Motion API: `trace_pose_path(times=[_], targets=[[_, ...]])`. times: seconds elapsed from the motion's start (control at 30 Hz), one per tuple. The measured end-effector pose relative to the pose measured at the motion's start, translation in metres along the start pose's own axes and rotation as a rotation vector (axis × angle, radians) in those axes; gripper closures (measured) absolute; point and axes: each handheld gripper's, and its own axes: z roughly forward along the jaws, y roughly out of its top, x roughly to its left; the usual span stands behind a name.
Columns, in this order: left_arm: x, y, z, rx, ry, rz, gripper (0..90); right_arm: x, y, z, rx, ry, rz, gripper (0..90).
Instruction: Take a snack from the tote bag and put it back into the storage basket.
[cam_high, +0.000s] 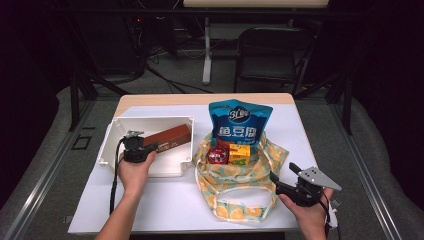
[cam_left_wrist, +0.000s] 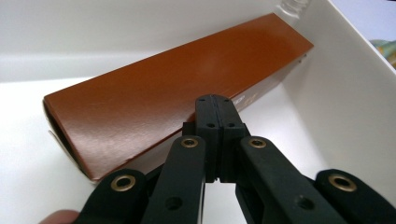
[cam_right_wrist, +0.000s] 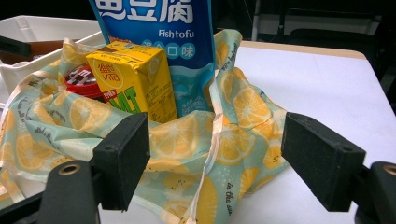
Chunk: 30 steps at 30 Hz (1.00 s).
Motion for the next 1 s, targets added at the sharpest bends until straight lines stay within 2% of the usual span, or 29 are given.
trace_pose_path(times=[0.2,0.27,0.5,0.8,1.0], targets=[[0.004,0.008,0.009,0.009,0.013,-0.017,90.0,-0.001,0.000,0.000,-0.002,-0.002,-0.002,23.8],[0.007,0.010,0.012,0.008,0.013,-0.036,90.0,-0.001,0.000,0.000,0.000,0.000,-0.001,23.9],[0.010,0.014,0.021,0.020,0.025,-0.047,90.0,-0.001,0.000,0.000,0.000,-0.002,-0.003,24.0],[0.004,0.014,0.035,0.032,0.004,-0.058,90.0,-0.001,0.000,0.000,0.002,-0.004,0.001,24.0],[0.004,0.015,0.039,0.018,-0.012,-0.068,90.0,-0.002,0.000,0.000,0.000,-0.002,0.001,24.1]])
